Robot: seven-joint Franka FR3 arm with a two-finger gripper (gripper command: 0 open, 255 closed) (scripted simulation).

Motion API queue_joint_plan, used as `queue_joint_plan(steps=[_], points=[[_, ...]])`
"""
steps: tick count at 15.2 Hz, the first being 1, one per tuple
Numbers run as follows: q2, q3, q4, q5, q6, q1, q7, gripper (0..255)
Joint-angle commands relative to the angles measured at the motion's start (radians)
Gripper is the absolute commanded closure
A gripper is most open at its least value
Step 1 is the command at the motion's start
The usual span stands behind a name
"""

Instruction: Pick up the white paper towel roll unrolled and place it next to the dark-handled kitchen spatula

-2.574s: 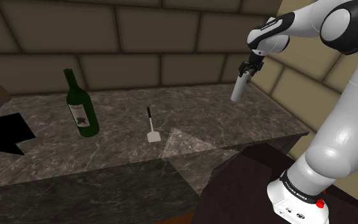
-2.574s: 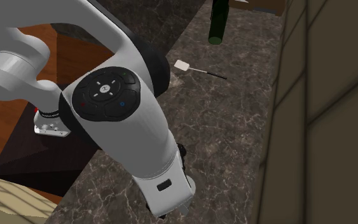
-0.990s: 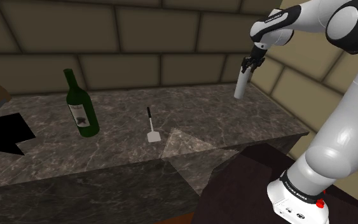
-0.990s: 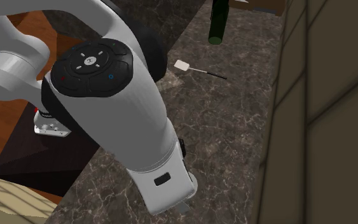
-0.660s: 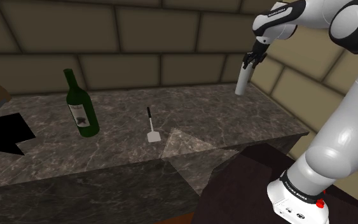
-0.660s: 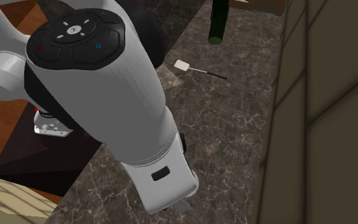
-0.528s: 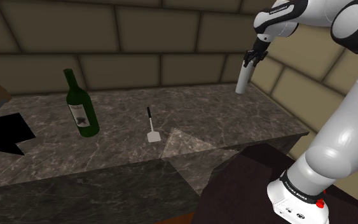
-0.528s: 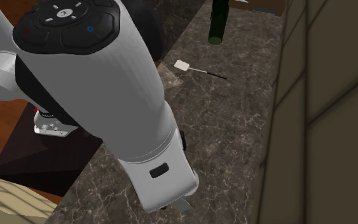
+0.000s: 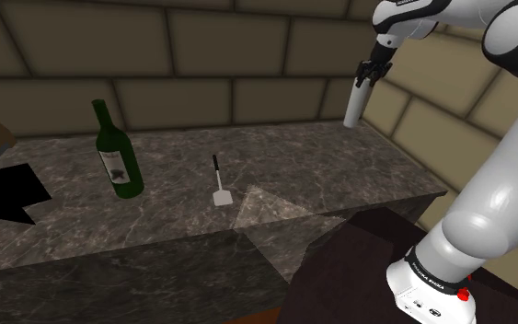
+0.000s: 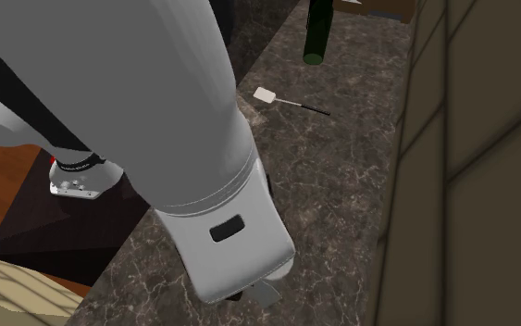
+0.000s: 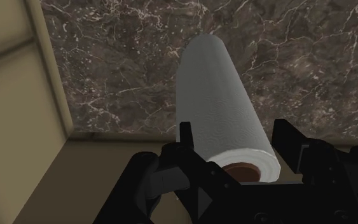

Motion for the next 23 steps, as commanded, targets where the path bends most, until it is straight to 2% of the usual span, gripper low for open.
queue_joint_plan(steps=[1, 13, 23], points=[[-0.004, -0.001, 0.022, -0.003, -0.026, 0.000, 0.003, 255], [0.007, -0.005, 0.196, -0.002, -0.190, -0.007, 0.010, 255], [0.051, -0.013, 0.383, 0.023, -0.341, -0.026, 0.005, 255]])
